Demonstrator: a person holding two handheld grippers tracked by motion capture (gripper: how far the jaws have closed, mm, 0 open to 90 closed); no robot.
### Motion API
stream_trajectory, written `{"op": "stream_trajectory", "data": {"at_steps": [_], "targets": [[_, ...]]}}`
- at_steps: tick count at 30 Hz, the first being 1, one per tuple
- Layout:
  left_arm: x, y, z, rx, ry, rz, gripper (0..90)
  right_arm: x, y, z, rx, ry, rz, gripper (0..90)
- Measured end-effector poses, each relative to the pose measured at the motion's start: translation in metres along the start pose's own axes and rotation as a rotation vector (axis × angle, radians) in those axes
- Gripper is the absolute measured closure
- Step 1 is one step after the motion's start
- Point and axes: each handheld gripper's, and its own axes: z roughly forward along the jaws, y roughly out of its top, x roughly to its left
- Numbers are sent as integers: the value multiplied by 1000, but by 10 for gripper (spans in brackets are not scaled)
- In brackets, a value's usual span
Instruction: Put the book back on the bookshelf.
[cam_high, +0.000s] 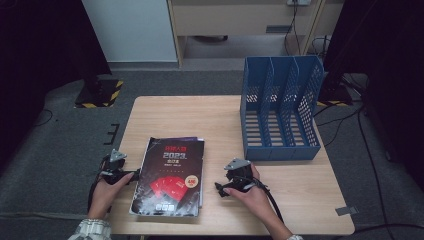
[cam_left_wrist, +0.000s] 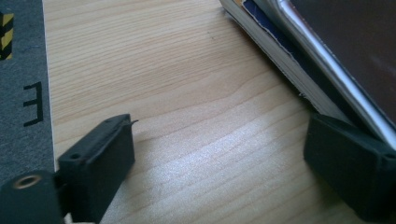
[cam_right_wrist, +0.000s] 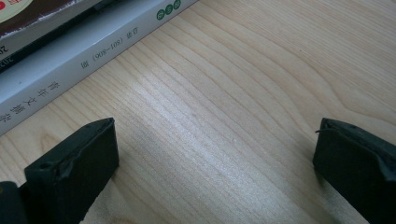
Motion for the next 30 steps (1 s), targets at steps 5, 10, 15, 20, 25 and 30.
{"op": "stream_trajectory", "data": {"at_steps": [5, 10, 15, 20, 25, 30], "targets": [[2, 6, -19, -48, 59, -29, 151, 0, 0, 0, 3, -7, 7, 7], [-2, 9, -37, -99, 51, -52, 232, 0, 0, 0, 3, -6, 6, 7], [-10, 12, -50, -152, 40, -66, 285, -1, 1, 0, 2, -3, 4, 10], [-27, 19, -62, -194, 33, -64, 333, 0, 0, -4, -16, 38, -44, 94], [-44, 17, -64, -183, 43, -17, 356, 6, 4, -12, -53, 93, -37, 120], [-52, 22, -61, -183, 29, 2, 384, 24, 16, -25, -112, 97, -55, 115]]}}
